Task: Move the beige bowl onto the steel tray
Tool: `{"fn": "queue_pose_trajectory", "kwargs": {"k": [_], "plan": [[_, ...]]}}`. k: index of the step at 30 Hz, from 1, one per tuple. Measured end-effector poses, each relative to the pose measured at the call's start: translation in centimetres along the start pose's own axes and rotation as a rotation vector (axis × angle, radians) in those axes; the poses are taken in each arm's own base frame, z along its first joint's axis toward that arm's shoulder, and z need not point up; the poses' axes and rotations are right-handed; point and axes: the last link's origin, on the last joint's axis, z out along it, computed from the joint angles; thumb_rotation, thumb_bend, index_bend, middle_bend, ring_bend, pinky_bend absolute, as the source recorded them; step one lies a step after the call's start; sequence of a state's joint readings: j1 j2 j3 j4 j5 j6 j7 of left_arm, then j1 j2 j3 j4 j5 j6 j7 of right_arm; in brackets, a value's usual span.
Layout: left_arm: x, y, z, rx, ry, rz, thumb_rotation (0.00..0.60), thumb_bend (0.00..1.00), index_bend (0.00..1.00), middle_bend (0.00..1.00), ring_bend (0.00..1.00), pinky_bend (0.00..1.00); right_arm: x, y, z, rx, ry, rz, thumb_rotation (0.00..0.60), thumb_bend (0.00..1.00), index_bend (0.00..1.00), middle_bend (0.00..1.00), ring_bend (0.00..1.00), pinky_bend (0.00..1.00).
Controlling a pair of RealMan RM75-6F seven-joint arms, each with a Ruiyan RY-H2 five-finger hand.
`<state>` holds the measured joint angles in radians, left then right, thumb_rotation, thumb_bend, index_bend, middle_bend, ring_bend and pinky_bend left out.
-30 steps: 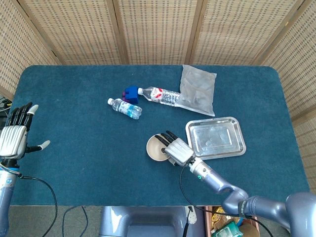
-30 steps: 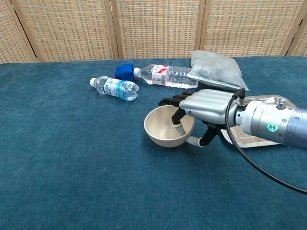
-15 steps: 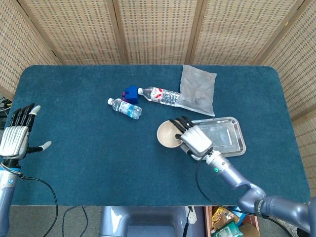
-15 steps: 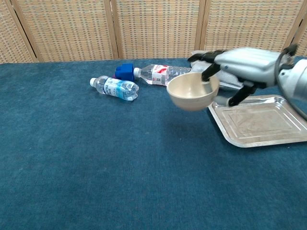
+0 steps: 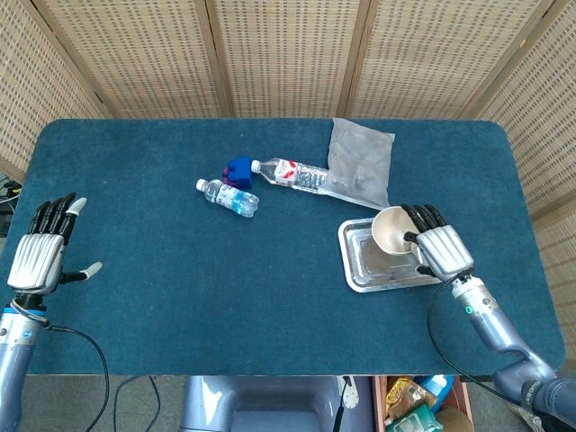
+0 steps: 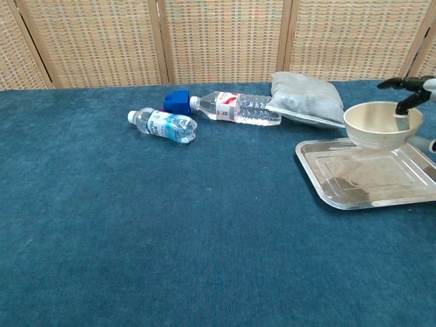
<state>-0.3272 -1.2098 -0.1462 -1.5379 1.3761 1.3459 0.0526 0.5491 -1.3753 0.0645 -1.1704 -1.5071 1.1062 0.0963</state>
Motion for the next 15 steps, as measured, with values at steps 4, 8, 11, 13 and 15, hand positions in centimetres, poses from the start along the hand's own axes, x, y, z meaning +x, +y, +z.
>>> {"fn": "queue_pose_trajectory", "kwargs": {"k": [4,8,11,13,15], "plan": [[-0.3,0.4,-0.1,-0.014,-0.007,0.003,0.600,0.00,0.00,0.00,0.00,0.00,-1.5,0.5,-0.6,-0.012,-0.014,0.012,0.600,0.56,0.63,0.00,0.00,0.00],[-0.4,0.6,-0.2,-0.017,-0.010,0.002,0.600,0.00,0.00,0.00,0.00,0.00,-2.4,0.7,-0.7,-0.021,-0.026,0.011,0.600,0.56,0.63,0.00,0.00,0.00],[-0.3,0.5,-0.2,-0.014,-0.008,0.000,0.600,0.00,0.00,0.00,0.00,0.00,-2.7,0.9,-0.8,-0.022,-0.040,0.005,0.600,0.47,0.54,0.00,0.00,0.00],[-0.2,0.4,-0.2,-0.012,-0.007,-0.003,0.600,0.00,0.00,0.00,0.00,0.00,-2.9,1.1,-0.8,-0.019,-0.054,-0.011,0.600,0.24,0.34,0.00,0.00,0.00],[-0.2,0.4,-0.2,-0.011,-0.007,-0.005,0.600,0.00,0.00,0.00,0.00,0.00,-2.9,1.2,-0.9,-0.022,-0.062,-0.023,0.600,0.12,0.24,0.00,0.00,0.00]]}}
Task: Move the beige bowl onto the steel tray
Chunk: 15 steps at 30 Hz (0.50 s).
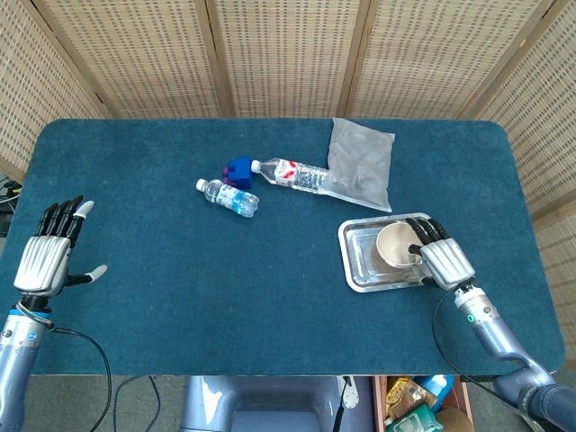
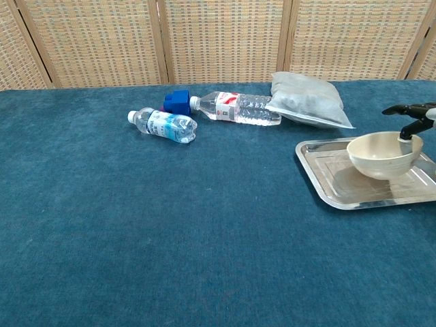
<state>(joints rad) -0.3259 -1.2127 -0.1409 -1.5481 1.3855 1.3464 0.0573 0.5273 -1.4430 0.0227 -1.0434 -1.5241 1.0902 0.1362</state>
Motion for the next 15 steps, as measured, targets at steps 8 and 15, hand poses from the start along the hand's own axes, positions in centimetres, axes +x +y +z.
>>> {"fn": "queue_pose_trajectory", "kwargs": {"k": [8,15], "plan": [[0.3,-0.2,-0.3,0.001,0.007,-0.010,0.600,0.00,0.00,0.00,0.00,0.00,0.9,-0.4,-1.0,-0.001,0.037,0.008,0.600,0.08,0.09,0.00,0.00,0.00],[0.5,-0.5,-1.2,0.002,0.011,-0.018,0.600,0.00,0.00,0.00,0.00,0.00,3.5,-0.8,-4.4,-0.002,0.147,0.058,0.600,0.00,0.02,0.00,0.00,0.00]]}}
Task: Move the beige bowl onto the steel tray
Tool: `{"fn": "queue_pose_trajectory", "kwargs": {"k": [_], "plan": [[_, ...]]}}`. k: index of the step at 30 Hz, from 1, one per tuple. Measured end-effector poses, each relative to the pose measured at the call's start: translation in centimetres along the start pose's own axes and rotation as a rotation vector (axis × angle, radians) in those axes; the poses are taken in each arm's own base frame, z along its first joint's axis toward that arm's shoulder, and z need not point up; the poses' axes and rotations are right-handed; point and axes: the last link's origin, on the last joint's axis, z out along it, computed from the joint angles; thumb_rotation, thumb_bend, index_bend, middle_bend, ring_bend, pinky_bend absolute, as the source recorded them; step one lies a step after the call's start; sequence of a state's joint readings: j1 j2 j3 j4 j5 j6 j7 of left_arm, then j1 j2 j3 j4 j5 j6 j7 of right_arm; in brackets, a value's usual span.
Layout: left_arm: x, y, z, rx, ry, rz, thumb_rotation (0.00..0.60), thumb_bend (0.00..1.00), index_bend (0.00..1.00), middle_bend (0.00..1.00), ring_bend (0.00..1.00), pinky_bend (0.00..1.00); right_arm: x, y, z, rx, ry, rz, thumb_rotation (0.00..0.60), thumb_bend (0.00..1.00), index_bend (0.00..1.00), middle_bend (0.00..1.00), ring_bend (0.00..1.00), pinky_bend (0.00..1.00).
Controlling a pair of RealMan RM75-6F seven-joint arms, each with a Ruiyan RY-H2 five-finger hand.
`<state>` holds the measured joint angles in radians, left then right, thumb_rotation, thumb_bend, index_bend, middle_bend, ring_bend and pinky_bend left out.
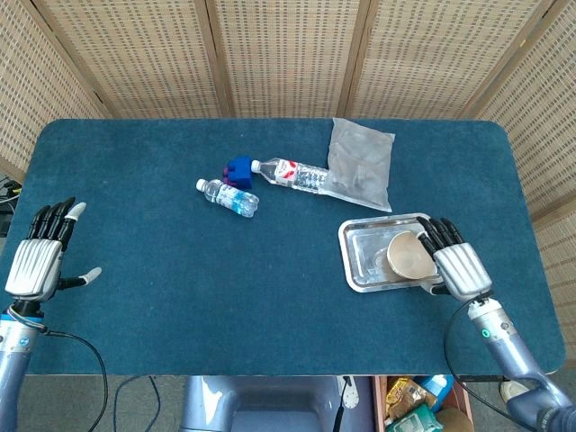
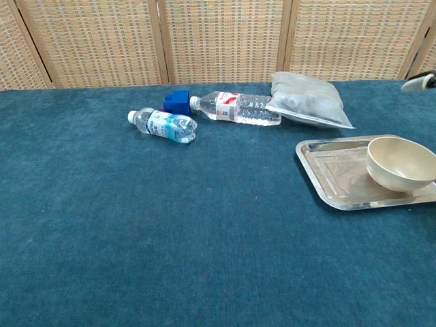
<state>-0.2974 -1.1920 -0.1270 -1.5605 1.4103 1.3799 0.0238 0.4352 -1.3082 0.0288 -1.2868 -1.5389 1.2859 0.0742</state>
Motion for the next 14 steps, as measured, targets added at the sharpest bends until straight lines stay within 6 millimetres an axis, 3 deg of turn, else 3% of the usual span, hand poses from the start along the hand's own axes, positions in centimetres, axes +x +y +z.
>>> {"fn": "queue_pose_trajectory", "kwargs": {"k": [6,14], "plan": [[-0.1,-0.4,-1.7,-0.002,0.000,0.005,0.600,0.00,0.00,0.00,0.00,0.00,2.1,0.2,-5.1,-0.085,0.080,0.010,0.600,0.00,0.00,0.00,0.00,0.00],[0.3,-0.7,-4.4,-0.024,0.019,0.010,0.600,0.00,0.00,0.00,0.00,0.00,2.5,0.2,-11.2,-0.204,0.144,0.020,0.600,0.00,0.00,0.00,0.00,0.00]]}}
